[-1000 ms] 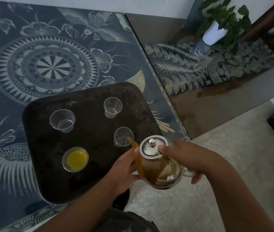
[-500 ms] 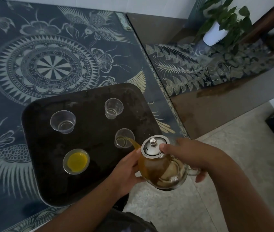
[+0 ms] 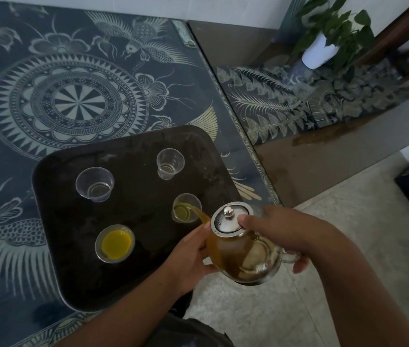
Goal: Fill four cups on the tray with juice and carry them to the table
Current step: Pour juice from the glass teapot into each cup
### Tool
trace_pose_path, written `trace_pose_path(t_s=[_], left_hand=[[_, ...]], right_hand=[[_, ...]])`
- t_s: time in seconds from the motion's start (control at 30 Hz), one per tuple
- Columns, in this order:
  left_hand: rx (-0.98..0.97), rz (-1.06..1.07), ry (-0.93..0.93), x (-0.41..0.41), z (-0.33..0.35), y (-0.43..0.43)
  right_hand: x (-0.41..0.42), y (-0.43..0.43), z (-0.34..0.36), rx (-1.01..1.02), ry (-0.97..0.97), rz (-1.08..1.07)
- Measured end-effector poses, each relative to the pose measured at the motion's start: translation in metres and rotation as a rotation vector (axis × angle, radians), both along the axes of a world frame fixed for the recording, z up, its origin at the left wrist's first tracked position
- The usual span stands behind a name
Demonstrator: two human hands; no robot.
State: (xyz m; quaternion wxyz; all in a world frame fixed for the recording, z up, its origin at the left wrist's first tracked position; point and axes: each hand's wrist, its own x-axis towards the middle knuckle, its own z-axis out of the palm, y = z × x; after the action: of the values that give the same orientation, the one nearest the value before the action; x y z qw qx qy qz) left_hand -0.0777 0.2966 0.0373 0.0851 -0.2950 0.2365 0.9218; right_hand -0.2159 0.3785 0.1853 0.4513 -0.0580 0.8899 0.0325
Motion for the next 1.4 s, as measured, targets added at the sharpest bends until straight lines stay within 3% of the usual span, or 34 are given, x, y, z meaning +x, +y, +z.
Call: trace_pose_path(t_s=[1.4], left_hand=[[0.019,-0.008,-0.004,-0.0045,-0.0008,0.0045]], right_hand=[[-0.0012,0.0023,0.0058,-0.003,0.023,-0.016]])
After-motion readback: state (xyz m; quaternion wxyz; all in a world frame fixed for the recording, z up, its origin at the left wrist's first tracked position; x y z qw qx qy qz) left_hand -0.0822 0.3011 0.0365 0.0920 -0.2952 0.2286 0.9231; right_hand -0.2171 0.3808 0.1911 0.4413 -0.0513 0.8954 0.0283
